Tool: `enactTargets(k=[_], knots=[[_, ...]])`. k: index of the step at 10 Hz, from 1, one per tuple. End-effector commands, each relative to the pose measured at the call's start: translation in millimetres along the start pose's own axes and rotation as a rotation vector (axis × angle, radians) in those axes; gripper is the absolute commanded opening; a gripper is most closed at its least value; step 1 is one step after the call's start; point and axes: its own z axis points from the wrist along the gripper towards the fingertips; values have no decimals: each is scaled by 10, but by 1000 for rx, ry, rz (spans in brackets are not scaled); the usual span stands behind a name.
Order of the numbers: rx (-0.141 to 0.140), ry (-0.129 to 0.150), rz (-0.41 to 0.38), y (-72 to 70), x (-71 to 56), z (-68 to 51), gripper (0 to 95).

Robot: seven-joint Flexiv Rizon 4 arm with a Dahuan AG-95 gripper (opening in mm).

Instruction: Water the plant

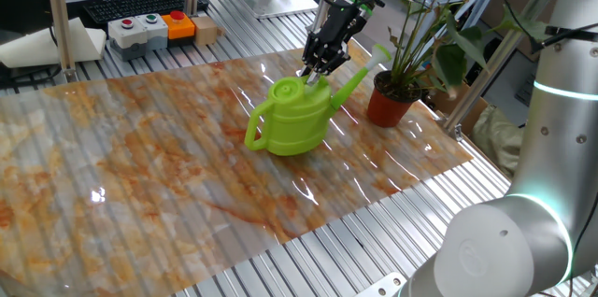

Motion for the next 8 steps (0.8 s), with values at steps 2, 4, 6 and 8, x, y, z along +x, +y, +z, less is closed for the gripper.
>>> enactTargets(k=[2, 4, 6, 8], knots=[[0, -6, -5, 3, 0, -44, 0], [0, -6, -4, 3, -1, -42, 0], [-1, -6, 2, 4, -1, -42, 0], [-3, -4, 4, 4, -1, -41, 0]])
